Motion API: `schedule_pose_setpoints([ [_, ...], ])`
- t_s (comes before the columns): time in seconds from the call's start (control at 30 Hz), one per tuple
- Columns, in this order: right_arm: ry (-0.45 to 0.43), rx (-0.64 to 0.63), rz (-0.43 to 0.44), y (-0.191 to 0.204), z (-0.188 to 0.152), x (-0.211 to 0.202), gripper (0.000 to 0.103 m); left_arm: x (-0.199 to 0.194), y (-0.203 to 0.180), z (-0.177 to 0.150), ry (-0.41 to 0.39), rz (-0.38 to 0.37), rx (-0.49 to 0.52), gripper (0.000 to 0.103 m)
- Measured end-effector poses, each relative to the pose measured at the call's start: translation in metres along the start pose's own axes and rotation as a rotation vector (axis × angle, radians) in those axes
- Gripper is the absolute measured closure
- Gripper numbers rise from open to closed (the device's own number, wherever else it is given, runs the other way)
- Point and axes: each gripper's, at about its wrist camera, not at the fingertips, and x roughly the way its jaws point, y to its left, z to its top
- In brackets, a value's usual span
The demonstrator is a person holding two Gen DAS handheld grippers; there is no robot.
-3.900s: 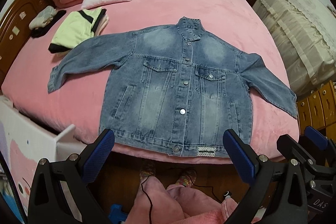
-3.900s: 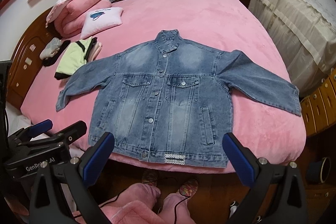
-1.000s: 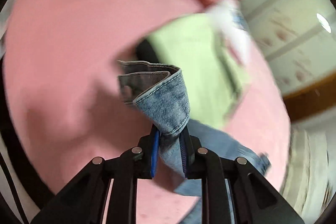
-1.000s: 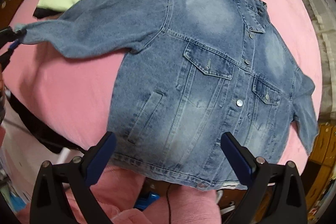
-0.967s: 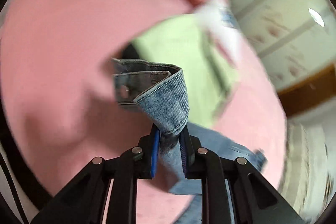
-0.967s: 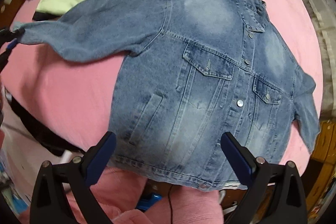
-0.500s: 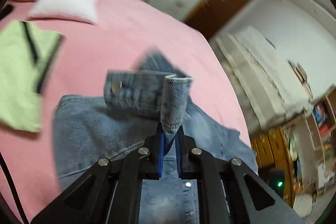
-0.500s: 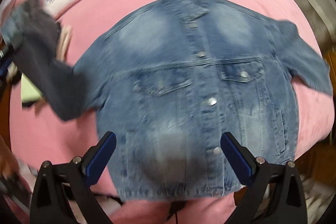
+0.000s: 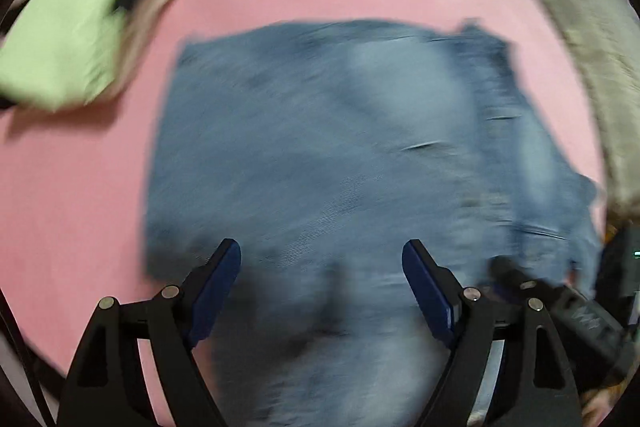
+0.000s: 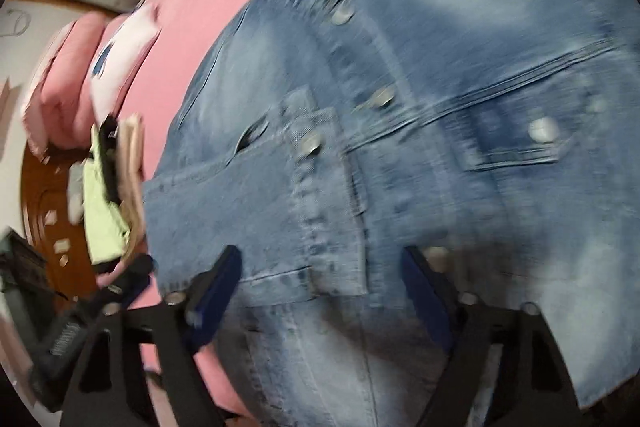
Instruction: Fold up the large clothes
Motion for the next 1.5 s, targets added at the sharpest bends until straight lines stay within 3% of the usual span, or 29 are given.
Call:
schedule_pose_setpoints([
  [0.1, 0.078, -0.062, 0.017, 0.008, 0.000, 0.028, 0.034, 0.012, 0.043, -0.019, 0.032, 0.083, -0.123, 0.021],
  [0.2, 0.105, -0.207, -0.150, 0.025, -0.003, 0.050, 0.034, 0.016, 0.077, -0.035, 0.049, 0.126, -0.239, 0.021],
  [0.33, 0.100, -0.370, -0.248, 0.044, -0.008, 0.062, 0.036, 0.021, 0.101, -0.048, 0.077, 0.140, -0.325, 0.021],
  [0.4, 0.090, -0.413, -0.271, 0.051, -0.009, 0.062, 0.066, 0.020, 0.106, -0.051, 0.080, 0.128, -0.352, 0.021],
  [0.43, 0.093, -0.421, -0.266, 0.055, -0.008, 0.060, 0.067, 0.020, 0.109, -0.053, 0.071, 0.124, -0.357, 0.021],
  [0.47, 0.099, -0.428, -0.255, 0.059, -0.008, 0.059, 0.082, 0.019, 0.109, -0.053, 0.060, 0.119, -0.359, 0.021],
  [0.53, 0.073, -0.467, -0.217, 0.069, -0.005, 0.050, 0.088, 0.016, 0.106, -0.052, 0.049, 0.115, -0.353, 0.021],
  [0.7, -0.072, -0.609, -0.176, 0.098, 0.004, 0.007, 0.091, 0.018, 0.097, -0.051, 0.027, 0.099, -0.329, 0.021],
  [0.8, -0.184, -0.599, -0.141, 0.108, 0.023, -0.025, 0.092, 0.018, 0.094, -0.050, 0.013, 0.073, -0.331, 0.021],
  [0.9, -0.260, -0.564, -0.157, 0.109, 0.047, -0.051, 0.093, 0.025, 0.088, -0.049, 0.025, 0.071, -0.302, 0.021],
  [1.03, -0.285, -0.525, -0.158, 0.097, 0.073, -0.067, 0.093, 0.037, 0.077, -0.053, 0.016, 0.101, -0.246, 0.022],
  [1.2, -0.362, -0.505, -0.225, 0.076, 0.081, -0.096, 0.093, 0.029, 0.071, -0.053, -0.021, 0.232, -0.181, 0.022],
  [1.33, -0.387, -0.487, -0.262, 0.049, 0.091, -0.112, 0.093, 0.029, 0.085, -0.050, -0.051, 0.174, -0.206, 0.022],
  [1.5, -0.350, -0.458, -0.350, 0.009, 0.100, -0.104, 0.093, 0.032, 0.096, -0.048, -0.048, 0.175, -0.184, 0.027],
])
